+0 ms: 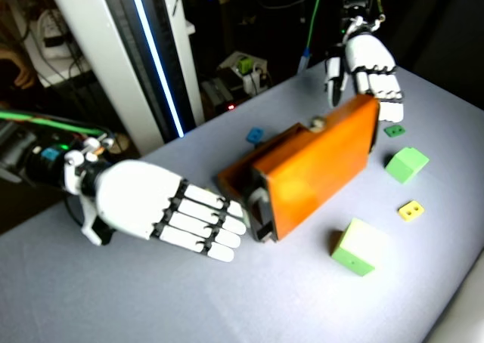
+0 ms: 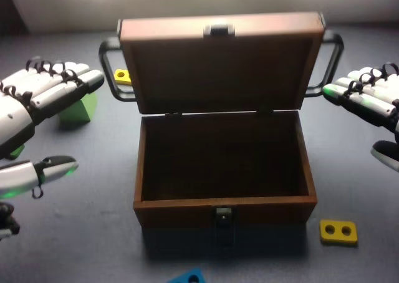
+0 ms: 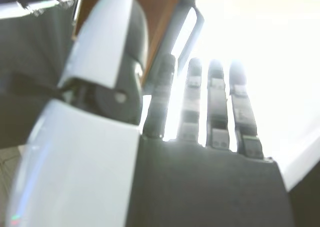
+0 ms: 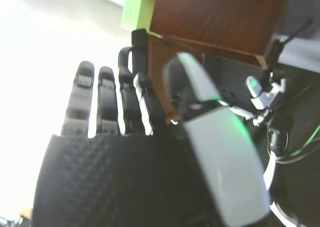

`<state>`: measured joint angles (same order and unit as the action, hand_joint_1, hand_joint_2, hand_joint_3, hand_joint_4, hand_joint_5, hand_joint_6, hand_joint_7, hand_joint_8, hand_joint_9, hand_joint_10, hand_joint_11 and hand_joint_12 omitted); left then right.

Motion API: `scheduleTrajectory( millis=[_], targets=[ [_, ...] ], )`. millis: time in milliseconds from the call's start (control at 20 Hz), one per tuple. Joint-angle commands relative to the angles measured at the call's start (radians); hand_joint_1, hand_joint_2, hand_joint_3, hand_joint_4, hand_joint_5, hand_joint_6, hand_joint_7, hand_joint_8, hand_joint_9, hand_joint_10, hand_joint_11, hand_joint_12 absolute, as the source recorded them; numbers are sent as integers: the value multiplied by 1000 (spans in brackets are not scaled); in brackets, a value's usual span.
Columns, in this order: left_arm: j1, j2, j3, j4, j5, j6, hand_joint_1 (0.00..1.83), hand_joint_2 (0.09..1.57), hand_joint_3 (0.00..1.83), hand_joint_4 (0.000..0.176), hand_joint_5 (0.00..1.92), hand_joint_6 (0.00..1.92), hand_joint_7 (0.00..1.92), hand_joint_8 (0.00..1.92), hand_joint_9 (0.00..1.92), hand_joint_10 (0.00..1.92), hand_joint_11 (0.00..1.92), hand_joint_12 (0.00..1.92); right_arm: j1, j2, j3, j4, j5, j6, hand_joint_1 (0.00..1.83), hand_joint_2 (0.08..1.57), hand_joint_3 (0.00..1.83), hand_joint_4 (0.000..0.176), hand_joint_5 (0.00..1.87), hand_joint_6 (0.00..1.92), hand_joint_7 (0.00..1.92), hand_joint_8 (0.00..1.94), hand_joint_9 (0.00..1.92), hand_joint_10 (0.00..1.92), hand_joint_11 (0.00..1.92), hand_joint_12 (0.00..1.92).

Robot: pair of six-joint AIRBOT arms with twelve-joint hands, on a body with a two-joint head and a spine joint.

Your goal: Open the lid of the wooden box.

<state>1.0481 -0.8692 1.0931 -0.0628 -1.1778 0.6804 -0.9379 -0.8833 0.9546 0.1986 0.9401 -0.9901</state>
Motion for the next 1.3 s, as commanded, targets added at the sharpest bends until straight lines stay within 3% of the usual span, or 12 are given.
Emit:
scheduleTrajectory(
  millis=[0, 50, 200, 500, 650, 700, 900, 1000, 1050, 1100, 1200, 1250],
  targets=[
    [-16, -9, 7, -12, -114, -1, 700, 1318, 2, 24, 0, 0, 0, 0, 0, 0, 0, 33, 14, -1, 8, 4, 126, 2, 919, 1500, 9, 0, 0, 0, 0, 0, 0, 0, 0, 0],
    [-28, -16, 14, -15, -111, -1, 730, 1307, 0, 15, 0, 0, 0, 0, 0, 0, 11, 28, 16, -4, 12, 11, 129, 1, 806, 1508, 12, 0, 0, 0, 0, 0, 0, 0, 0, 0],
    [-47, -39, 35, -33, -112, -1, 751, 1304, 0, 66, 0, 0, 0, 0, 0, 0, 0, 0, 25, -10, 21, 25, 138, 0, 712, 1508, 10, 0, 0, 0, 0, 0, 0, 0, 0, 0],
    [-47, -44, 31, -61, -184, 0, 687, 1322, 4, 21, 0, 0, 0, 0, 0, 0, 26, 14, 25, 12, -4, 36, 214, -12, 866, 1461, 0, 0, 0, 0, 0, 0, 0, 0, 0, 0],
    [-47, -42, 26, -61, -210, 1, 597, 1337, 8, 36, 0, 0, 0, 0, 0, 0, 9, 14, 25, 32, -28, 36, 247, -28, 782, 1464, 0, 0, 0, 0, 0, 0, 0, 0, 0, 0],
    [-47, -41, 23, -64, -226, 3, 480, 1361, 13, 40, 0, 0, 0, 0, 0, 0, 0, 0, 24, 42, -39, 36, 265, -35, 537, 1465, 1, 41, 0, 0, 0, 0, 0, 0, 0, 0],
    [-47, -41, 17, -89, -297, 8, 353, 1351, 3, 22, 0, 0, 0, 0, 0, 0, 0, 0, 12, 72, -67, 36, 335, -46, 477, 1465, 2, 20, 0, 0, 0, 0, 0, 0, 0, 0],
    [-47, -40, 13, -101, -335, 15, 250, 1350, 3, 13, 0, 0, 0, 0, 0, 0, 0, 0, 3, 84, -78, 36, 374, -46, 287, 1435, 0, 64, 0, 0, 0, 0, 0, 0, 0, 0],
    [-46, -39, 11, -106, -348, 18, 211, 1353, 4, 21, 0, 0, 0, 0, 0, 0, 0, 0, -3, 91, -86, 36, 396, -48, 259, 1431, 0, 67, 0, 0, 0, 0, 0, 0, 0, 0],
    [-41, -35, 5, -115, -377, 24, 220, 1355, 3, 42, 0, 0, 0, 0, 0, 0, 0, 0, -16, 102, -97, 36, 428, -51, 334, 1446, 0, 28, 0, 0, 0, 0, 0, 0, 0, 0],
    [-33, -28, -5, -123, -408, 33, 311, 1361, 1, 99, 0, 0, 0, 0, 0, 0, 0, 0, -31, 112, -107, 36, 465, -51, 248, 1430, 0, 48, 0, 0, 0, 0, 0, 0, 0, 0],
    [-27, -25, -11, -127, -426, 38, 311, 1361, 1, 99, 0, 0, 0, 0, 0, 0, 0, 0, -40, 118, -112, 36, 488, -52, 248, 1430, 0, 48, 0, 0, 0, 0, 0, 0, 0, 0]
  ],
)
